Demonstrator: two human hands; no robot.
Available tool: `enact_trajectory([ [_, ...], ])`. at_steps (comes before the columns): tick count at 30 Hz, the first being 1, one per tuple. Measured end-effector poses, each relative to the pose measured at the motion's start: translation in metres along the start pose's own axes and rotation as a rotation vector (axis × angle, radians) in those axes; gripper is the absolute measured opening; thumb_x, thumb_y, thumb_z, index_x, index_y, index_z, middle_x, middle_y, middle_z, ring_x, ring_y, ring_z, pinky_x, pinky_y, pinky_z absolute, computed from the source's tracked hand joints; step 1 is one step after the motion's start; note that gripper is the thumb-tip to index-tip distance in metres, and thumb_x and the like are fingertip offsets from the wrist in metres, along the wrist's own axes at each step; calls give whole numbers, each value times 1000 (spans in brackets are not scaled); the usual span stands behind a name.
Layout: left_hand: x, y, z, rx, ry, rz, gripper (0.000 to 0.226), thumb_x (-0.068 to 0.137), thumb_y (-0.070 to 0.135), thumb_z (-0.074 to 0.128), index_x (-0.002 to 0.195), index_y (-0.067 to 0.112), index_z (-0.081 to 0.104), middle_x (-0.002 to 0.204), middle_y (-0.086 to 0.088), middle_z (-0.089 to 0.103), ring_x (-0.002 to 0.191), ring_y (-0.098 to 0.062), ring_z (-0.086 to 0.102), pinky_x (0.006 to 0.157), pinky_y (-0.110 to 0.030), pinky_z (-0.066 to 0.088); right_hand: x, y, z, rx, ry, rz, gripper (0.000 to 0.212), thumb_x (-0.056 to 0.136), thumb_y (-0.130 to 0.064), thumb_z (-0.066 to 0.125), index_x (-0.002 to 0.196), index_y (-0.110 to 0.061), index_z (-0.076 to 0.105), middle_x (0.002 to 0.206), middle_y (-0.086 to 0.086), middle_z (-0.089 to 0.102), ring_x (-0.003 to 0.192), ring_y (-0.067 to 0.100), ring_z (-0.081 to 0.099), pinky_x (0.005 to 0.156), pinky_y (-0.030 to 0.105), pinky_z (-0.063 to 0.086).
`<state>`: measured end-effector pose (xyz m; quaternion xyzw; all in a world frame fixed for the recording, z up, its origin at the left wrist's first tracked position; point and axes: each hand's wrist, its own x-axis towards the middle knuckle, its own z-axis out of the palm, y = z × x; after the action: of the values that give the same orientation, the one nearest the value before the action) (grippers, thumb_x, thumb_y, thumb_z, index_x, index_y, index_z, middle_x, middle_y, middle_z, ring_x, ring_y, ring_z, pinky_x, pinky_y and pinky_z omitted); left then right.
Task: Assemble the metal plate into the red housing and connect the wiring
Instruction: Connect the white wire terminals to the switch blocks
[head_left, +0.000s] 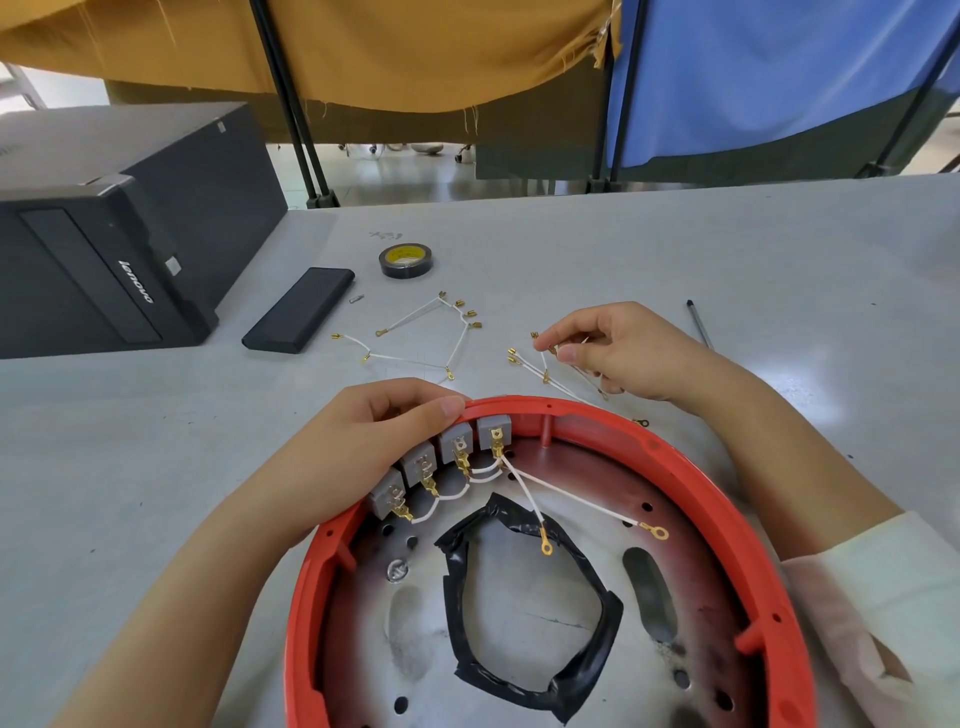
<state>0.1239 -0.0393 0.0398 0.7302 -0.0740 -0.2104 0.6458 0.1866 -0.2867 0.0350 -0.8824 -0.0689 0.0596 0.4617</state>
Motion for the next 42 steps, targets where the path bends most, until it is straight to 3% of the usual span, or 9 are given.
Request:
enact_trajectory([
  [4, 0, -1, 0, -1, 1, 1, 35, 71, 47, 69, 92, 20, 75, 90, -19, 75, 69, -27, 70, 46, -27, 49, -3, -3, 0, -42, -22, -22, 19, 94, -5, 55, 100, -15, 69, 43, -23, 52, 37, -4, 43, 41, 6, 32],
  [9, 0, -1, 0, -13, 1, -1, 32, 74, 43, 68, 93, 18, 75, 90, -20, 74, 69, -26, 70, 46, -27, 49, -6, -5, 0, -35, -15, -65, 13, 90, -8, 62, 95, -13, 72, 69, -14, 59, 43, -10, 48, 46, 2, 35],
  [12, 0, -1, 0, -8, -1, -2, 33, 73, 44, 67, 93, 18, 75, 90, -19, 75, 69, -27, 70, 45, -27, 49, -6, -3, -2, -9, -9, -80, 13, 89, -11, 63, 88, -22, 71, 78, -7, 67, 54, -8, 52, 49, 2, 35],
  [19, 0, -1, -1, -10, -4, -2, 33, 72, 44, 68, 92, 19, 75, 89, -19, 75, 68, -27, 70, 45, -27, 49, -6, -2, -4, 115, -23, -107, 15, 87, -12, 66, 97, -23, 71, 81, -6, 75, 66, 0, 61, 56, 11, 46],
  [24, 1, -1, -1, 8, 7, 0, 34, 70, 46, 68, 91, 21, 75, 89, -17, 75, 70, -27, 71, 46, -27, 50, -7, -4, -4, 233, -37, -123, 23, 83, -6, 70, 105, -11, 68, 84, 3, 76, 68, 8, 66, 60, 18, 52],
  [30, 1, -3, -1, -1, 0, 4, 31, 73, 44, 68, 91, 19, 75, 89, -19, 75, 68, -27, 70, 46, -27, 49, -7, -6, -2, 255, -26, -145, 19, 78, -3, 73, 96, -10, 70, 81, 10, 75, 66, 11, 66, 62, 18, 53],
  [42, 3, -5, -5, 57, -5, -8, 44, 70, 53, 69, 95, 18, 73, 90, -25, 73, 75, -38, 64, 51, -30, 50, -10, -8, -5, 308, -62, -157, 15, 76, -8, 75, 90, -13, 71, 83, 7, 75, 68, 12, 67, 69, 21, 56],
])
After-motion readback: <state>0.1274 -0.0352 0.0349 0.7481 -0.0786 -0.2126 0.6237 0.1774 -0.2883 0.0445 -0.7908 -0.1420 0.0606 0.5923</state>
